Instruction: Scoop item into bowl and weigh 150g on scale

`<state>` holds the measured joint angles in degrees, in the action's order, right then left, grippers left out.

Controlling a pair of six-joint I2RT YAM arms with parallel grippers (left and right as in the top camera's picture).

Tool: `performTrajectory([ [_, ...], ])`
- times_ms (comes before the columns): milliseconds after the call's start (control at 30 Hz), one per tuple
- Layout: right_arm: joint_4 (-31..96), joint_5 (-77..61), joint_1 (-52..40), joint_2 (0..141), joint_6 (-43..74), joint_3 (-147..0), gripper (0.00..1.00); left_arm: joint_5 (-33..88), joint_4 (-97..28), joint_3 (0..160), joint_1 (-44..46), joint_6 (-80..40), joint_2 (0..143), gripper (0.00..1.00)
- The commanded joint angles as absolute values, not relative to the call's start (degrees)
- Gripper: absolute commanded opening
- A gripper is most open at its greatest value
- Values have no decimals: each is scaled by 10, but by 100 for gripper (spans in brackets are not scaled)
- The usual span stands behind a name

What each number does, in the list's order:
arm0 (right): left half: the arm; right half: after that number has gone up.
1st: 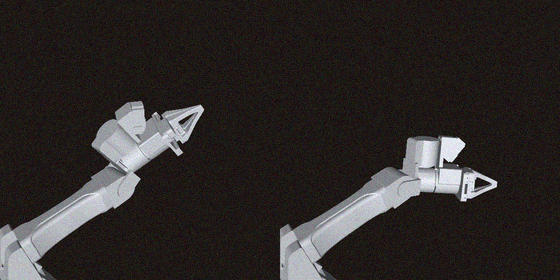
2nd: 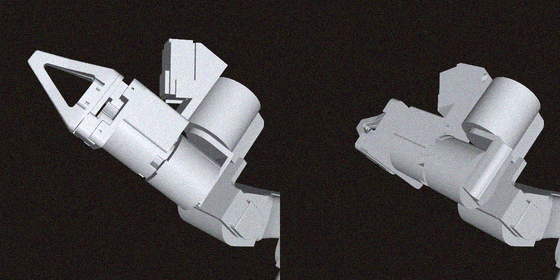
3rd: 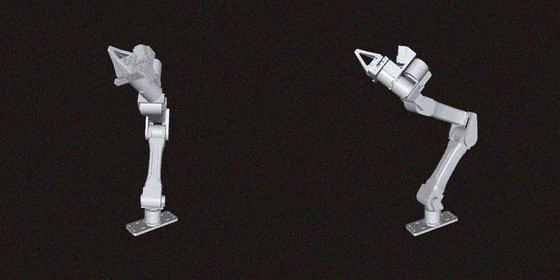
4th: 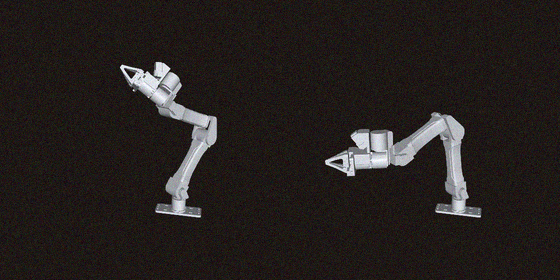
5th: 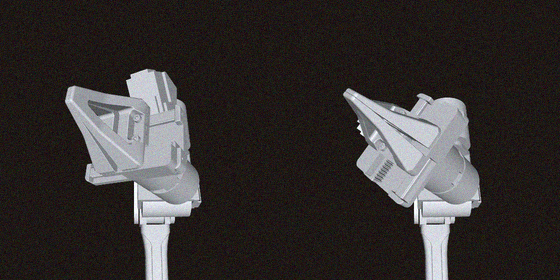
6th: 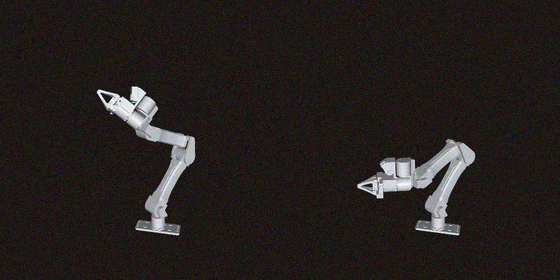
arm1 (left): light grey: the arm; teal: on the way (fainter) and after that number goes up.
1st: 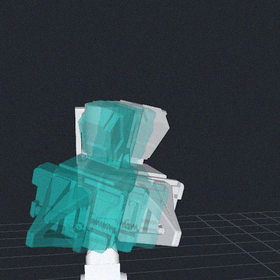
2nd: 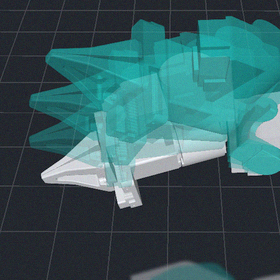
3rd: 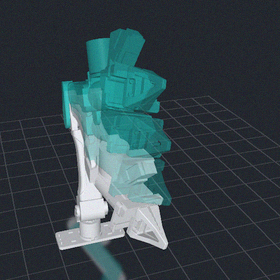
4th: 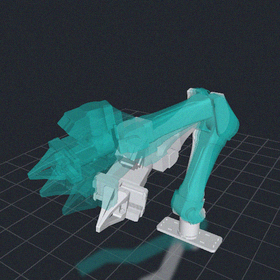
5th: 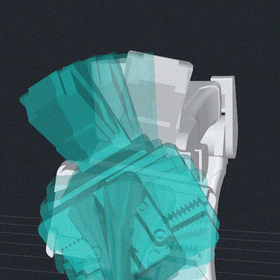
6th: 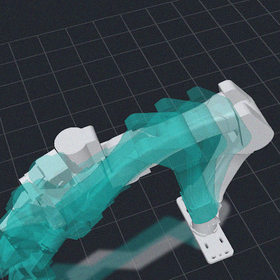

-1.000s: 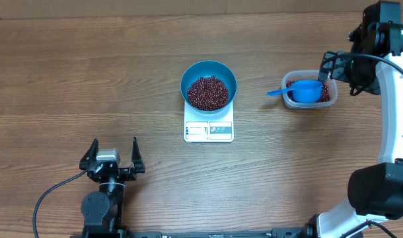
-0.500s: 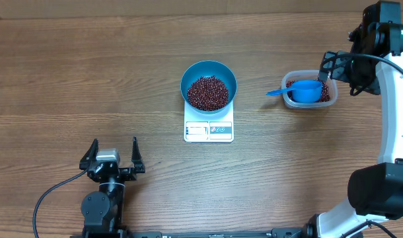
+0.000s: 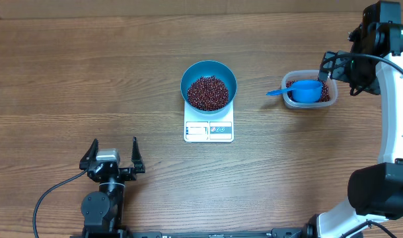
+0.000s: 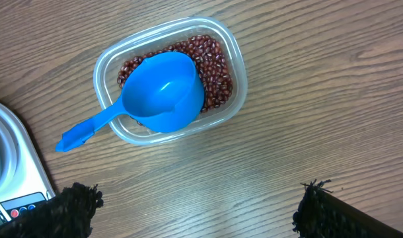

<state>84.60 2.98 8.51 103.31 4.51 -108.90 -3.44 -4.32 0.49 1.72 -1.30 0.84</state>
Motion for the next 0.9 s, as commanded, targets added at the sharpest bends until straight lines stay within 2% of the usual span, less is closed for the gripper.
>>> performTrajectory([
  [0, 843, 27, 83, 1022, 48, -1103, 100, -28, -43, 3, 11, -4, 3, 100],
  [700, 841, 27, 83, 1021, 48, -1103, 100, -28, -43, 3, 11, -4, 3, 100],
  [867, 743, 29, 83, 1012, 44, -1103, 100, -28, -43, 3, 11, -4, 3, 99],
])
